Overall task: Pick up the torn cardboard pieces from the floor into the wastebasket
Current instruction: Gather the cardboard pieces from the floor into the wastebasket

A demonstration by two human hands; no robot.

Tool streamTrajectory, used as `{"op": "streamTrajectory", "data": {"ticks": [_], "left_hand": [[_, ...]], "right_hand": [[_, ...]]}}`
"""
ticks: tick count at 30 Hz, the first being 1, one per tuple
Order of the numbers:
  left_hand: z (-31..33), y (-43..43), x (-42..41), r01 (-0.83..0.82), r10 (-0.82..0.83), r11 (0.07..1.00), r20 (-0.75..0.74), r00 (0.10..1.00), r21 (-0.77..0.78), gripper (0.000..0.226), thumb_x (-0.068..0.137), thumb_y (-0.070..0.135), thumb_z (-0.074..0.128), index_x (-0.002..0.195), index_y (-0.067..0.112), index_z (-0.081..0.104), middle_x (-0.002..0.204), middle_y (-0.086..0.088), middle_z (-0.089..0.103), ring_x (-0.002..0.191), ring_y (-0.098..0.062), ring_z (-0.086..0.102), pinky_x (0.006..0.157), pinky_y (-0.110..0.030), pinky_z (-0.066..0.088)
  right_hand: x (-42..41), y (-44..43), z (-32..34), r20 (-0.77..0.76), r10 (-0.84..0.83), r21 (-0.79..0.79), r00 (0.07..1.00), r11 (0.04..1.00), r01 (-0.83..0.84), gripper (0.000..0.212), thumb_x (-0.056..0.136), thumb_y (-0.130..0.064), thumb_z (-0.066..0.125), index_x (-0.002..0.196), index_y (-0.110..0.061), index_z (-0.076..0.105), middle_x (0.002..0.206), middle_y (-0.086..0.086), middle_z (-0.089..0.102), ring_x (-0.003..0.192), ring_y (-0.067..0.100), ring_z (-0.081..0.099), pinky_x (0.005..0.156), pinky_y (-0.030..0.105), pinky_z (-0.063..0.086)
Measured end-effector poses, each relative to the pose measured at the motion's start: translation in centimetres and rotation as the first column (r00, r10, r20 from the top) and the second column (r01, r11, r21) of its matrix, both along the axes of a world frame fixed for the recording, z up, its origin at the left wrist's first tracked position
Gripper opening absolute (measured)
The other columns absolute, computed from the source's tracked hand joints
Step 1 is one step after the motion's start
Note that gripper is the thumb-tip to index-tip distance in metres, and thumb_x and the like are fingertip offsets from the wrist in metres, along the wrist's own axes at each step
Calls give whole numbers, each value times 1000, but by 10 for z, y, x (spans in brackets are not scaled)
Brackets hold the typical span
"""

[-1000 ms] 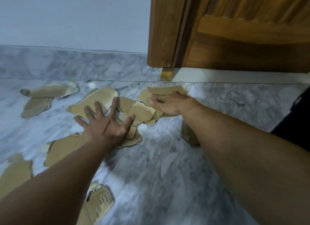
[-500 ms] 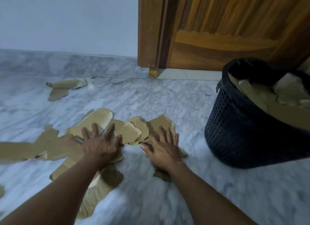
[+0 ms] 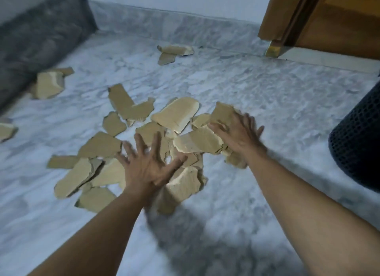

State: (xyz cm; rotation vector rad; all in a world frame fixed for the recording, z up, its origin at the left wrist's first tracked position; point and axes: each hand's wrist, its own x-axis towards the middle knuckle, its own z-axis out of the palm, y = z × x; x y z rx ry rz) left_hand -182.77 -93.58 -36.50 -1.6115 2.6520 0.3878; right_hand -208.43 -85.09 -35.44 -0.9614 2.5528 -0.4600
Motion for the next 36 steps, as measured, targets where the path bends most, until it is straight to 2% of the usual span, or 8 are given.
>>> {"op": "streamTrajectory", "data": {"ticks": [7, 10, 13, 17, 20, 24, 29, 36], "left_hand": [[-19, -6, -11, -47, 44, 998, -85, 995, -30, 83, 90, 72, 9, 160, 28, 20, 167, -14, 12, 153, -41, 5, 124, -55, 2], [-12, -13, -9, -50, 58, 998, -415, 908, 29, 51, 92, 52, 38, 132, 28, 57, 139, -7, 51, 133, -35, 43, 112, -58, 34], [0, -13, 7, -239, 199, 971, -583, 787, 9, 41, 89, 41, 52, 126, 23, 59, 128, -6, 62, 123, -31, 52, 101, -50, 44], [5, -18, 39, -510, 460, 858, -345, 818, -66, 94, 79, 85, 43, 150, 26, 30, 164, -11, 23, 153, -37, 9, 117, -69, 7], [-10, -21, 62, -565, 568, 823, -87, 818, 58, 121, 64, 104, 17, 159, 31, 1, 168, -17, -7, 151, -49, -11, 111, -75, -8], [-22, -13, 55, -394, 394, 918, -161, 905, 36, 96, 87, 83, 9, 161, 24, 7, 170, -7, 6, 155, -34, -2, 120, -64, -5], [-23, -15, 39, -425, 414, 905, -279, 866, 24, 98, 89, 83, 20, 160, 16, 16, 167, -4, 18, 155, -27, 7, 123, -55, -1], [-19, -22, 40, -433, 417, 901, -268, 869, -1, 85, 94, 67, 42, 158, 15, 24, 161, -8, 27, 151, -27, 15, 121, -53, 9]], "right_hand": [[80, -38, -7, -19, 194, -183, 981, 964, -194, 74, 89, -55, 61, 153, -28, 33, 157, 2, 35, 145, 25, 25, 116, 45, 22], [80, -46, -12, 8, 152, -215, 988, 966, -146, 82, 84, -48, 70, 153, -26, 32, 155, 6, 37, 145, 28, 28, 116, 45, 23], [74, -52, -7, 79, 137, -148, 987, 981, -124, 91, 81, -46, 73, 155, -29, 24, 155, 7, 32, 144, 32, 26, 116, 48, 22], [85, -55, 9, 148, 171, -96, 974, 983, -158, 85, 87, -37, 62, 156, -31, 13, 150, 10, 27, 144, 35, 22, 115, 54, 20], [102, -62, 8, 132, 176, -67, 976, 984, -168, 80, 87, -68, 53, 152, -31, 24, 156, 12, 21, 147, 37, 14, 118, 60, 14], [127, -81, 2, -28, 207, -26, 978, 978, -207, 99, 72, -73, 71, 146, -22, 29, 147, 17, 35, 133, 38, 34, 106, 48, 32], [141, -107, 23, 331, 14, -83, 943, 996, 14, 137, 69, -30, 93, 158, -15, -9, 151, 26, 25, 127, 40, 51, 90, 37, 49], [159, -116, 28, 399, 15, -164, 917, 985, 55, 72, 81, -14, 75, 143, -13, 38, 144, 15, 41, 126, 37, 52, 98, 44, 53]]}}
